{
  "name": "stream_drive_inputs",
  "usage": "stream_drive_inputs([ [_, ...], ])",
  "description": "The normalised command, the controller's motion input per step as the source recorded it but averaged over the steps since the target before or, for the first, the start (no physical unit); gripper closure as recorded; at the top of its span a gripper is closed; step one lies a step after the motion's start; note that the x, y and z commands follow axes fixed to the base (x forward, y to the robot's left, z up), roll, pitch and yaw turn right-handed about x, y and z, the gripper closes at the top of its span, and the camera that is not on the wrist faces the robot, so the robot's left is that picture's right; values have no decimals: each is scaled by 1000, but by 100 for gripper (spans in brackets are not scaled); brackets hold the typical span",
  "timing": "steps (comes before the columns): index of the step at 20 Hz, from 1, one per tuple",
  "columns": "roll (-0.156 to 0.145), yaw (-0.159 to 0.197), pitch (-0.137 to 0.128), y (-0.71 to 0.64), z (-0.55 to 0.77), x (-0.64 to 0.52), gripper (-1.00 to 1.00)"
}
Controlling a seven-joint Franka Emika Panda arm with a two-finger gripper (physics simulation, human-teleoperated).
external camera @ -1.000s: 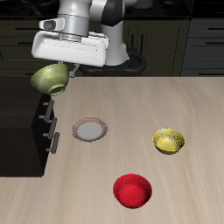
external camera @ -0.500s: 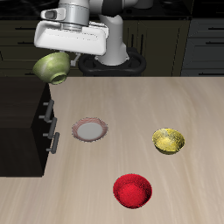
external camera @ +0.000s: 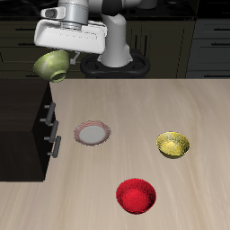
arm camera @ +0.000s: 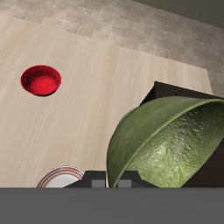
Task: Place the green bowl on top of the wooden cabinet
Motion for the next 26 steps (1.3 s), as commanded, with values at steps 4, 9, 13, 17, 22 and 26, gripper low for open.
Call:
stream_drive_inputs([
  [4,-35,-38,-5,-288,21,-118,100],
  [9,-53,9,7,-422,-72,-193,100],
  [13,-37,-9,-14,-235,49,-121,100],
  [17,-46,6,-20,-336,93,-217,100],
  [22,-47,7,4,-271,-34,-121,100],
  [26,-45,3,6,-306,-56,-55,100],
])
